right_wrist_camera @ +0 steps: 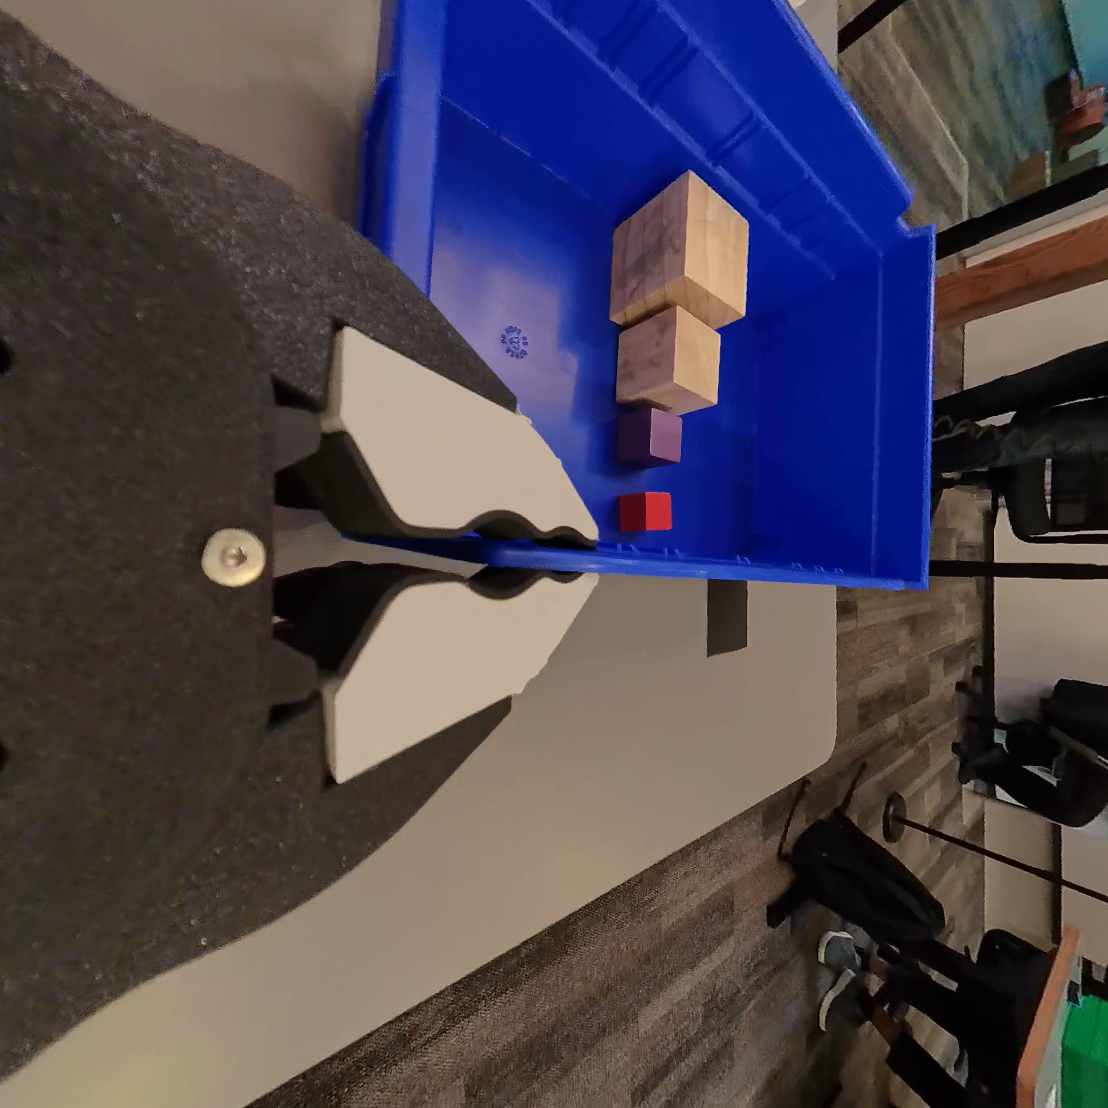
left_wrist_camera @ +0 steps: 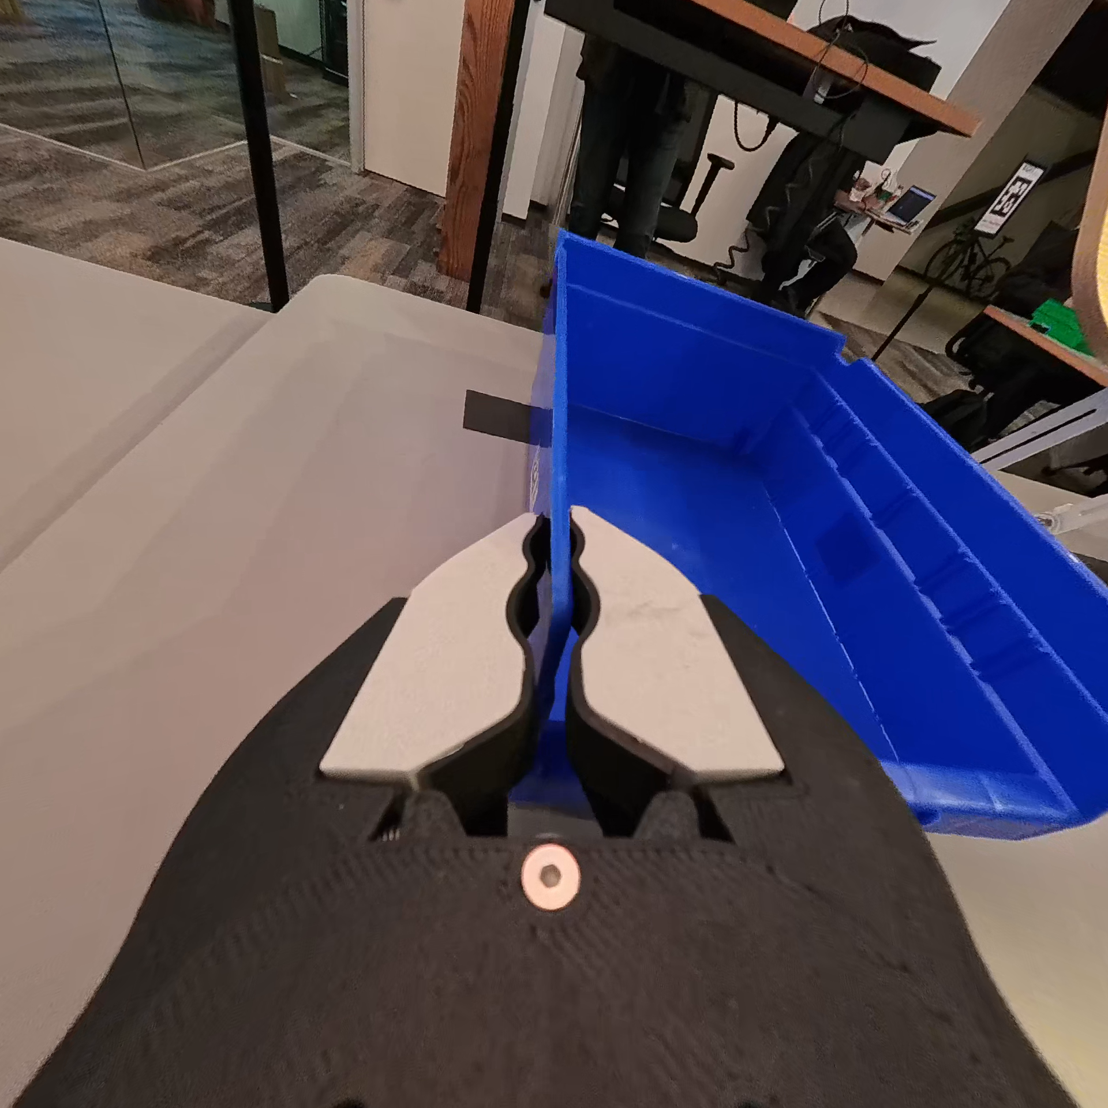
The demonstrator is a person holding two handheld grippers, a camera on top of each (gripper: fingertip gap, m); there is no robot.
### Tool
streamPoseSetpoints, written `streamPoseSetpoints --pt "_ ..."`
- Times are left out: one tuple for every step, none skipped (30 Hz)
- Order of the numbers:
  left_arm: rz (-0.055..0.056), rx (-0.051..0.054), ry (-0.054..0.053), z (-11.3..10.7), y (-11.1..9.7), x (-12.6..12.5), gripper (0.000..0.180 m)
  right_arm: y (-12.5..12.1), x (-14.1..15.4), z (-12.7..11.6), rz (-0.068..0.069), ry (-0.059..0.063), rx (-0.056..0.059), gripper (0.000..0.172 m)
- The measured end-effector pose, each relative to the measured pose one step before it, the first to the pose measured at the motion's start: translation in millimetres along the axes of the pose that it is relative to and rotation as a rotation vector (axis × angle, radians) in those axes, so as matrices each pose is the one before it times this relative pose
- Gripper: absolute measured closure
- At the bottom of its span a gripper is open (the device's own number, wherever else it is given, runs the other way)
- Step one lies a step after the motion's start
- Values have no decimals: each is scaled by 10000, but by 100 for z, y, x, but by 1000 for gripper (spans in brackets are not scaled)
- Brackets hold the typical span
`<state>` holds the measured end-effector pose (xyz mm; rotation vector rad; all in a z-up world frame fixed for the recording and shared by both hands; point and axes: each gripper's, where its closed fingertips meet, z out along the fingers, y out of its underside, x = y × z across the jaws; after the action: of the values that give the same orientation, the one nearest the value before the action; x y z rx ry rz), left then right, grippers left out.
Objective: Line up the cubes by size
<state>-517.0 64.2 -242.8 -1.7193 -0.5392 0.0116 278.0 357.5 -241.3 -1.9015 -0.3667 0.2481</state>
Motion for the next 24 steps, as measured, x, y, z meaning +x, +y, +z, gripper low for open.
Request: streamPoseSetpoints --pt "-50 11 23 -129 -18 -57 176 95 -204 -248 -34 -10 -44 170" --pt "-81 117 30 -176 -155 -45 176 107 -163 -263 -42 51 -9 170" --pt "-33 95 17 -174 -171 -40 176 106 -229 -293 -47 26 1 169" --pt "54 7 -13 -173 -115 -40 176 126 -224 -326 -62 9 -18 169" --pt "61 39 -7 -200 -178 33 176 130 -195 -332 -59 27 -21 169" --pt "59 84 1 -200 -231 76 176 131 -195 -367 -19 21 -8 169" --pt "79 60 -12 -197 -208 74 176 139 -209 -371 14 3 7 169" --pt "64 52 14 -188 -192 84 176 150 -198 -376 18 -7 -11 169" --pt "42 51 5 -180 -141 50 176 144 -207 -405 -15 -5 -26 169" --pt "17 27 -27 -180 -68 -37 176 161 -245 -403 -24 -16 -12 169" --pt "-13 18 -28 -190 -37 -59 176 147 -283 -403 -29 -49 12 169" --pt "-55 48 -10 -218 -65 -74 175 151 -258 -409 -16 -50 -10 169" --pt "-46 66 -28 -246 -120 -85 175 155 -229 -399 17 -42 -27 169" --pt "39 61 -81 -239 -195 -117 175 149 -272 -395 21 -76 -10 169" --pt "78 82 -91 -246 -339 -94 176 152 -298 -382 -26 -88 -6 169" --pt "73 73 -68 -256 -393 -35 175 148 -282 -404 -19 -70 -25 169" --pt "48 79 -53 -263 -405 28 175 168 -350 -417 34 -101 -28 169" --pt "77 65 -42 -256 -388 34 175 157 -445 -399 23 -140 -1 169" --pt "96 36 -18 -244 -385 26 175 155 -446 -400 -42 -114 13 169" --pt "55 17 62 -197 -445 59 175 146 -459 -382 -42 -96 4 169" --pt "19 -37 77 -190 -470 36 176 137 -541 -358 -10 -149 -19 169" --pt "80 -16 39 -236 -578 -1 176 143 -540 -323 -54 -151 -37 169" --pt "181 20 15 -288 -696 -7 176 120 -469 -298 -28 -113 -33 169" --pt "192 25 8 -309 -768 -8 176 111 -483 -270 42 -113 -2 169"
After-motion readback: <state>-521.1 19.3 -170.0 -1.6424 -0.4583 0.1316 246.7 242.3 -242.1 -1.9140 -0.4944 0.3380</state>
